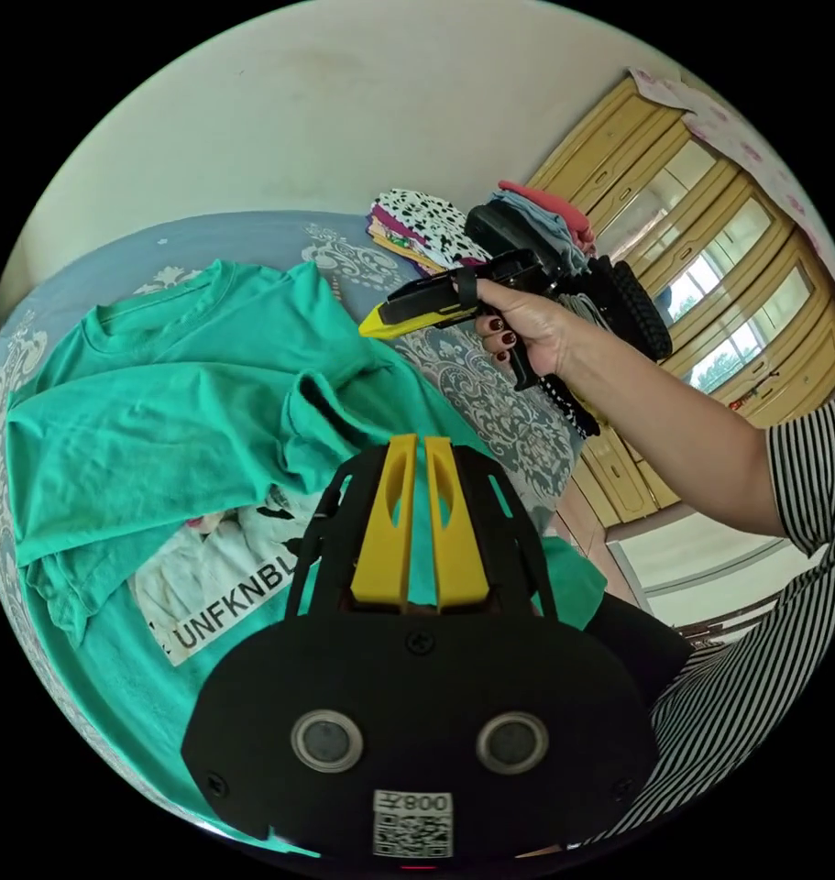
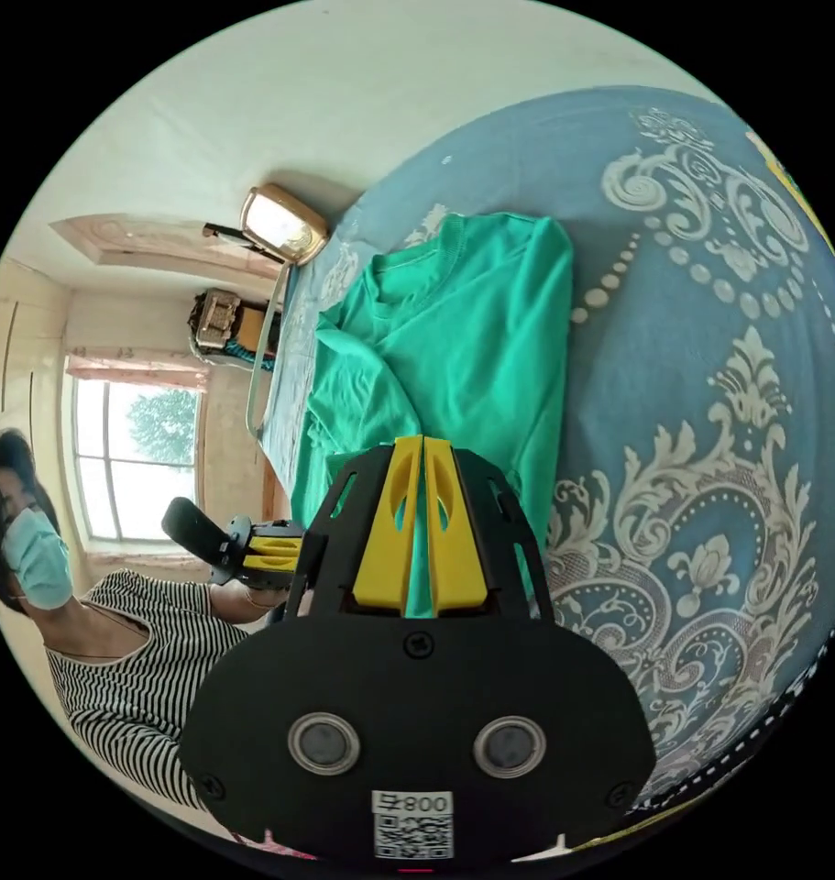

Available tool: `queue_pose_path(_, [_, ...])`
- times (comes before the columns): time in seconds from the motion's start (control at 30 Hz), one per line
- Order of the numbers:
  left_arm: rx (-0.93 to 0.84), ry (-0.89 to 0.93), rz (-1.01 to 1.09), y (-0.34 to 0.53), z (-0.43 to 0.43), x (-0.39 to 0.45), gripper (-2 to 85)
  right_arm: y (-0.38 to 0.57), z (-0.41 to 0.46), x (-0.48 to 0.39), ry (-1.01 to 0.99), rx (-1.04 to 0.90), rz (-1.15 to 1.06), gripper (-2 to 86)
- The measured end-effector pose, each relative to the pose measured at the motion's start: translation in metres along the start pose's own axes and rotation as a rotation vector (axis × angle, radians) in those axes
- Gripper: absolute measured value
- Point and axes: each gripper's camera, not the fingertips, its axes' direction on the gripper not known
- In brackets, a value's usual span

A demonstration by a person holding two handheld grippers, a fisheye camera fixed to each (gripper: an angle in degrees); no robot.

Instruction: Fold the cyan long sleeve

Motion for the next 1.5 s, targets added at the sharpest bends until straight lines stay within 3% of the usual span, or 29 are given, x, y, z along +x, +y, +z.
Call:
queue_pose_path(0.13, [0.026,-0.004,0.004,0.007,0.019,0.001,4.0,0.025,-0.005,0.007,-0.042,0.026,-0.03,5.9])
queue_pose_path(0.5, [0.077,-0.118,-0.17,0.01,0.06,-0.076,5.3,0.063,0.022,-0.052,0.292,0.002,-0.308,8.2])
queue_pose_path(0.77, [-0.025,-0.14,-0.17,0.005,0.114,-0.121,2.4,0.061,0.045,-0.045,0.319,-0.038,-0.282,2.1])
queue_pose_path(0.93, [0.001,-0.067,-0.157,0.02,0.125,-0.141,0.8,0.07,0.008,-0.05,0.423,0.078,-0.28,0.7])
queue_pose_path(1.07, [-0.104,-0.07,-0.181,0.042,0.158,-0.169,0.4,0.065,0.01,-0.027,0.447,0.04,-0.188,0.4])
queue_pose_path(1.27, [0.01,-0.063,-0.204,0.093,0.112,-0.209,0.8,0.068,0.011,-0.031,0.409,0.144,-0.062,0.5])
queue_pose_path(1.33, [0.073,-0.11,-0.248,0.119,0.084,-0.23,1.4,0.066,0.017,-0.057,0.398,0.183,-0.132,0.7])
queue_pose_path(1.5, [0.255,-0.242,-0.589,0.22,-0.004,-0.341,5.7,0.006,0.087,-0.146,0.277,0.115,-0.401,4.3])
